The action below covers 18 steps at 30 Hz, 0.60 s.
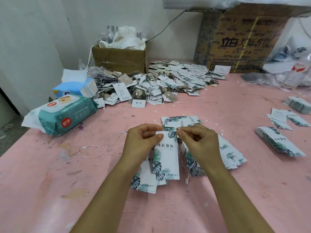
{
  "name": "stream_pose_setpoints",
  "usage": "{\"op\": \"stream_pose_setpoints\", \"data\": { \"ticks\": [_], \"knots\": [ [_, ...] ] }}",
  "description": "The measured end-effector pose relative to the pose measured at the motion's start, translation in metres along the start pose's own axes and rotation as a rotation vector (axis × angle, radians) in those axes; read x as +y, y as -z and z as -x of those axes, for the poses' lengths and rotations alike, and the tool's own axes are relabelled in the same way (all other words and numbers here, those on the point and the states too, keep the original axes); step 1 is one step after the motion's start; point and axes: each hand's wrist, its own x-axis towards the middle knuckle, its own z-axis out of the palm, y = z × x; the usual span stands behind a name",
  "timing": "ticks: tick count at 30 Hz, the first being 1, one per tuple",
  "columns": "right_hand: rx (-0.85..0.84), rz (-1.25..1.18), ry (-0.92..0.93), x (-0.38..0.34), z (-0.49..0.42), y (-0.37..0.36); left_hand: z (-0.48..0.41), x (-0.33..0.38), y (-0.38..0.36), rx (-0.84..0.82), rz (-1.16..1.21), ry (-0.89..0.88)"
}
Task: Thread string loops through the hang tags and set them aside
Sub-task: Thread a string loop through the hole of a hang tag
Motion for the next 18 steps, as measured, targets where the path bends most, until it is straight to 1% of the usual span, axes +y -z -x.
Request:
{"op": "stream_pose_setpoints", "data": {
  "ticks": [3, 7, 12, 15, 18],
  "knots": [
    [-0.029, 0.050, 0.062, 0.0011, -0.0002, 0.0002, -0.0002, -0.0002, -0.0007, 0.010, 0.005, 0.012],
    [-0.085, 0.104, 0.098, 0.0021, 0.0001, -0.0005, -0.0003, -0.0007, -0.0015, 0.016, -0.018, 0.008],
    [-0.040, 0.114, 0.110, 0.0020, 0.0007, -0.0026, 0.0006, -0.0001, -0.0007, 0.003, -0.035, 0.001],
    [-0.047, 0.108, 0.088, 0.0037, 0.0003, -0.0028, 0.0004, -0.0005, -0.0007, 0.016, -0.039, 0.001],
    [-0.054, 0.166, 0.125, 0.0040, -0.0008, -0.0031, 0.0001, -0.0013, -0.0013, 0.019, -0.035, 0.006]
  ]
}}
